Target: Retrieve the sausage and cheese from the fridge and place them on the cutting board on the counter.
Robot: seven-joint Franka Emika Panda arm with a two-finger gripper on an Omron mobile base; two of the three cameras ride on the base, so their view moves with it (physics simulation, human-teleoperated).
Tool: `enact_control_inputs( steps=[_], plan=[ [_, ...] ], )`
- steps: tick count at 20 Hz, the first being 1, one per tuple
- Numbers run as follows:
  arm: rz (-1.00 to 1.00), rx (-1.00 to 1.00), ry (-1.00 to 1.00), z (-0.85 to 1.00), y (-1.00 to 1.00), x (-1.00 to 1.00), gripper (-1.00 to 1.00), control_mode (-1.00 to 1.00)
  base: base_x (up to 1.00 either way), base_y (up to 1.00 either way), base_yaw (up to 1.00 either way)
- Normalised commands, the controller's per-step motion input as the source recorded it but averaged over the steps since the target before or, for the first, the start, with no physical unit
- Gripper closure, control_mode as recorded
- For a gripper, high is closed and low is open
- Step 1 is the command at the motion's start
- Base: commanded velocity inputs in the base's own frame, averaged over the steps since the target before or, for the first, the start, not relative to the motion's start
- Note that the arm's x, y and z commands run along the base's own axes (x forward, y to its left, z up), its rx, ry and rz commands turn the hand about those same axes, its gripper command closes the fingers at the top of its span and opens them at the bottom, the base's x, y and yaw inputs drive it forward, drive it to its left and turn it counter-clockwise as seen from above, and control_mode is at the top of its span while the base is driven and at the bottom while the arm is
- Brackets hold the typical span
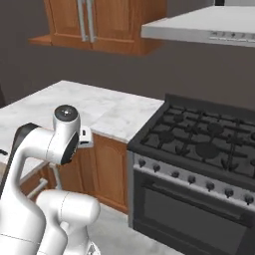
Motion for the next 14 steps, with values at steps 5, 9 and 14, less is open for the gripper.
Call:
enact_control_inputs(
  steps=[5, 9, 14],
  plan=[
    [0.0, 0.0, 0.0, 0.0, 0.0, 0.0, 1.0, 1.0, 0.35, -0.08, 0.67],
    [0.0, 0.0, 0.0, 0.0, 0.0, 0.0, 1.0, 1.0, 0.19, -0.13, 0.81],
    [0.0, 0.0, 0.0, 0.0, 0.0, 0.0, 1.0, 1.0, 0.19, -0.12, 0.81]
  ],
)
